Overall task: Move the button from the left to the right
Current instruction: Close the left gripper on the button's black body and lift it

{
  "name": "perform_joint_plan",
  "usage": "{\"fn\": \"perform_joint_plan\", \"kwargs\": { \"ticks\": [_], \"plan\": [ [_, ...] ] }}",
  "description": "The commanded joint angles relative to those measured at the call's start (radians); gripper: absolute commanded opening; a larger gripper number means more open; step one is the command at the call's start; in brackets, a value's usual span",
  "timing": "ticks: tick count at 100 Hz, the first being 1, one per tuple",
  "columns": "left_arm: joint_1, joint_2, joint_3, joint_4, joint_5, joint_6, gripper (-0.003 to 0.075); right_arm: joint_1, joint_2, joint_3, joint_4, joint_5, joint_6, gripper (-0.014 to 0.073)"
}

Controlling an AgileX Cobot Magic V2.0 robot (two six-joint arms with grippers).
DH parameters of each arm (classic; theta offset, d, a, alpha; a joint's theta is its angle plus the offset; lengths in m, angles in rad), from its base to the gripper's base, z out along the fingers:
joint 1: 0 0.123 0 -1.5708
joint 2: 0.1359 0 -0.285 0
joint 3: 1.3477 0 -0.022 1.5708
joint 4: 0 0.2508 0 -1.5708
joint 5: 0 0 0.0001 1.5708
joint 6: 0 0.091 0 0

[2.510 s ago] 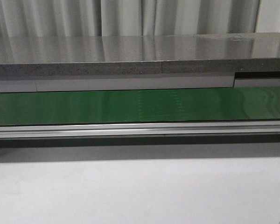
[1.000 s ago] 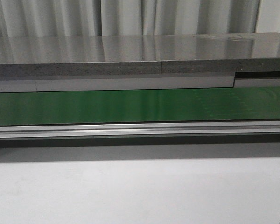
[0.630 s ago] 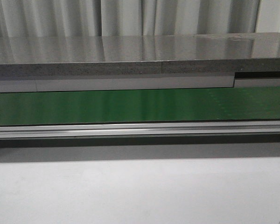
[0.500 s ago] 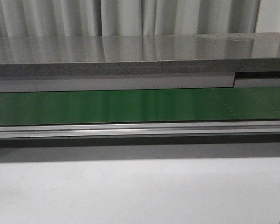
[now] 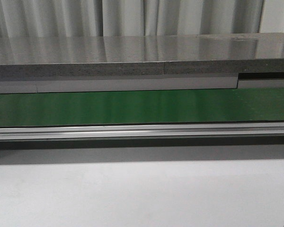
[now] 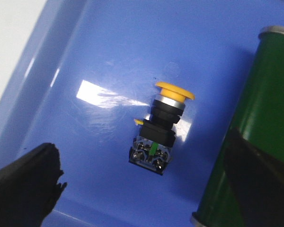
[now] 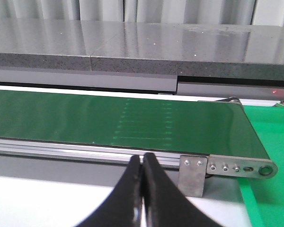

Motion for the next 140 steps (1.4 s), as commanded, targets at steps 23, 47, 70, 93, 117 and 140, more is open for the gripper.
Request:
{"fn": "perform_joint_plan", "kwargs": {
  "ticks": [23, 47, 70, 93, 117, 140],
  "plan": [
    [0.005, 0.094, -0.049, -0.022, -0.053, 0.008, 0.0668, 0.000, -0.013, -0.017, -0.012, -0.074, 0.000, -0.0067],
    [0.005, 0.146, -0.050, -0.022, -0.081, 0.012, 0.0668, 0.000, -0.013, -0.017, -0.012, -0.074, 0.000, -0.0067],
    [0.005, 0.197, -0.052, -0.022, -0.095, 0.012, 0.0667, 0.000, -0.013, -0.017, -0.012, -0.073, 0.000, -0.0067],
    [0.005, 0.250, -0.054, -0.022, -0.101, 0.012, 0.0527, 0.000, -0.013, -0.017, -0.012, -0.073, 0.000, -0.0067],
    [0.005, 0.269, -0.054, -0.022, -0.106, 0.012, 0.0283, 0.000, -0.013, -0.017, -0.012, -0.073, 0.000, -0.0067],
    [0.005, 0.251, -0.099, -0.022, -0.064, 0.014, 0.0077, 0.000, -0.013, -0.017, -0.012, -0.073, 0.000, -0.0067]
  ]
}}
